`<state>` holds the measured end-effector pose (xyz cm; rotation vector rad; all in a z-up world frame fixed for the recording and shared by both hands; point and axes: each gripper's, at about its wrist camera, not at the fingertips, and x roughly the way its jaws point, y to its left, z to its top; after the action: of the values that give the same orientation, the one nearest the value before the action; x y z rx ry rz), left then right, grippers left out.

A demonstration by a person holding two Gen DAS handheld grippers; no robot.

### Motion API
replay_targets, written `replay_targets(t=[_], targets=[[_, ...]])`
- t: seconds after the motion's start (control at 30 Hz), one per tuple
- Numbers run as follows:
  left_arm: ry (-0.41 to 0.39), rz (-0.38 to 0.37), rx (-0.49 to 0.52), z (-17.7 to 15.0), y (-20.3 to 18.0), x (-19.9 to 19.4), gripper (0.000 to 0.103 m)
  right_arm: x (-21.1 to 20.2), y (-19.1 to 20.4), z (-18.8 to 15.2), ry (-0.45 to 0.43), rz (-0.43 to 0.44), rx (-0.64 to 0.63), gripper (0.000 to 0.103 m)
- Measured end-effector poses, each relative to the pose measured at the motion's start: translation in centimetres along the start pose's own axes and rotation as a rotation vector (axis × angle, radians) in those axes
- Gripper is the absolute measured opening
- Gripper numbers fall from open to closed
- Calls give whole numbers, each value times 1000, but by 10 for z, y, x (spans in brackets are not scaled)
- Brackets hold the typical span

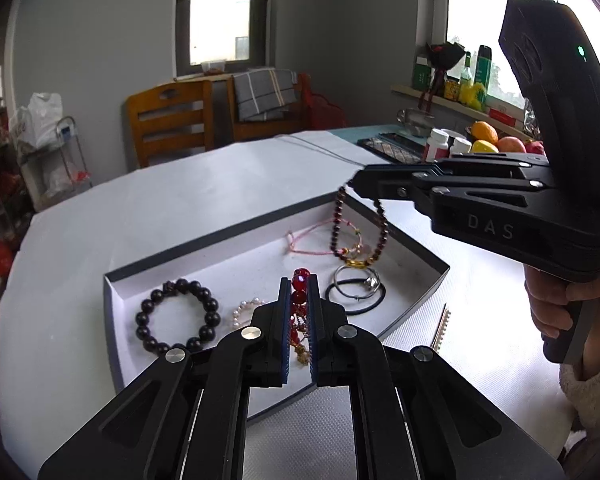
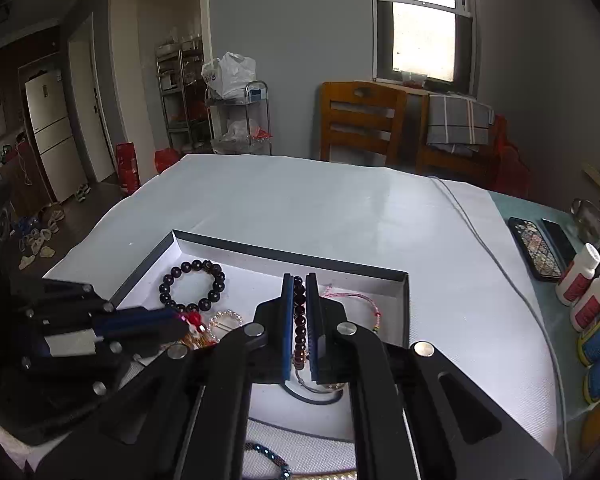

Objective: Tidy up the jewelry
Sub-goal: 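Carry the red ornament and garnet bracelet over the white box with both tools, then lower both held pieces into the box and open both tools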

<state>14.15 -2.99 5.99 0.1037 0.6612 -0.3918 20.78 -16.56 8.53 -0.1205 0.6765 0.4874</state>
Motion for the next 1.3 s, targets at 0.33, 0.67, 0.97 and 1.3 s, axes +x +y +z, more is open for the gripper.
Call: replay_targets(t=[0.33, 0.67, 0.97, 1.3], targets=[[95, 5, -54, -21, 27, 25, 8, 59, 16, 3, 53, -6, 35, 6], [151, 52, -46, -29, 36, 36, 8, 74, 4, -14, 101, -25, 52, 6], [169, 57, -32, -32, 38, 36, 8, 74, 5, -24, 178, -105, -15, 6], [145, 38, -1, -31, 30, 37, 8, 79, 12, -23, 147, -46, -35, 6]])
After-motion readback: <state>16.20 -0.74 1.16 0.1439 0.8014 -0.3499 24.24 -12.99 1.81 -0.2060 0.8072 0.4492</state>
